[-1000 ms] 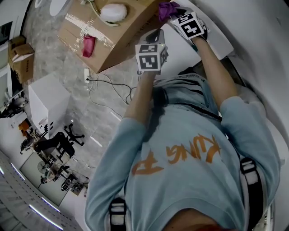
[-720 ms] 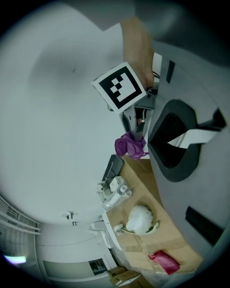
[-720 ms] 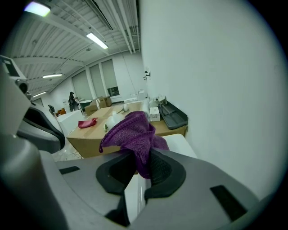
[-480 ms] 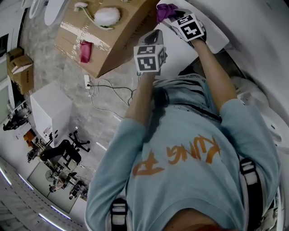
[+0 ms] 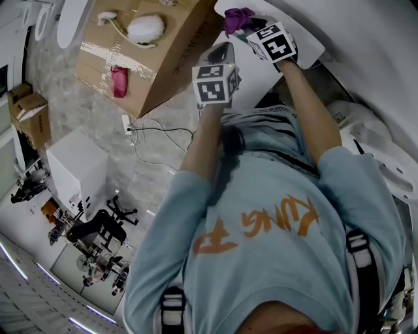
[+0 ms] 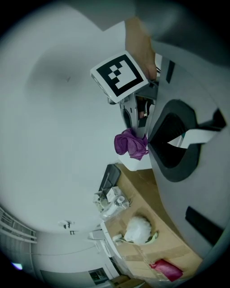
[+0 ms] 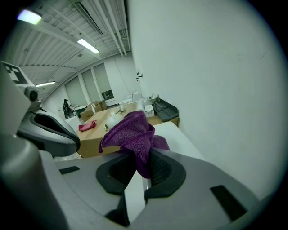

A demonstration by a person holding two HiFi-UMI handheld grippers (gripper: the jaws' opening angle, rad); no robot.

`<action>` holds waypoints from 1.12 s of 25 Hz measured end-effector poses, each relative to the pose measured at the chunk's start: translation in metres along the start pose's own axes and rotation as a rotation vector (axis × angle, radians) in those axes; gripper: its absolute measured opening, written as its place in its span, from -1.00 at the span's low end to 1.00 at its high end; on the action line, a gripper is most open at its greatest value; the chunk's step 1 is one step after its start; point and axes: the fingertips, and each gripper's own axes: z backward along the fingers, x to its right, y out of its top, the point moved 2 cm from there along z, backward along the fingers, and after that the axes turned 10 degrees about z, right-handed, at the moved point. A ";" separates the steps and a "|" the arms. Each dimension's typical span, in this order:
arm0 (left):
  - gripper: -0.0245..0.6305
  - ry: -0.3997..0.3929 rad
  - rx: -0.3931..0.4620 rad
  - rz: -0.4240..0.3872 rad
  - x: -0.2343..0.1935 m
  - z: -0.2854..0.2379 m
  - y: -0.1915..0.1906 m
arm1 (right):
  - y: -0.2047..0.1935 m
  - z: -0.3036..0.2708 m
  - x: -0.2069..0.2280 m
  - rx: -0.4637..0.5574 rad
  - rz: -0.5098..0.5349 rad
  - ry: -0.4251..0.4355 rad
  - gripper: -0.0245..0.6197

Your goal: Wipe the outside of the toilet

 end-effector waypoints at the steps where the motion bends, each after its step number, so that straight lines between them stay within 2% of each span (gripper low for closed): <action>1: -0.85 -0.003 -0.003 -0.002 0.001 -0.001 -0.001 | -0.002 0.002 0.001 0.000 -0.004 -0.001 -0.70; 14: -0.85 -0.057 -0.045 -0.045 0.024 -0.011 -0.012 | -0.026 0.034 0.002 0.024 -0.086 -0.028 -0.70; 28: -0.85 -0.100 -0.082 -0.064 0.041 -0.021 -0.024 | -0.062 0.076 0.011 0.043 -0.208 -0.121 -0.70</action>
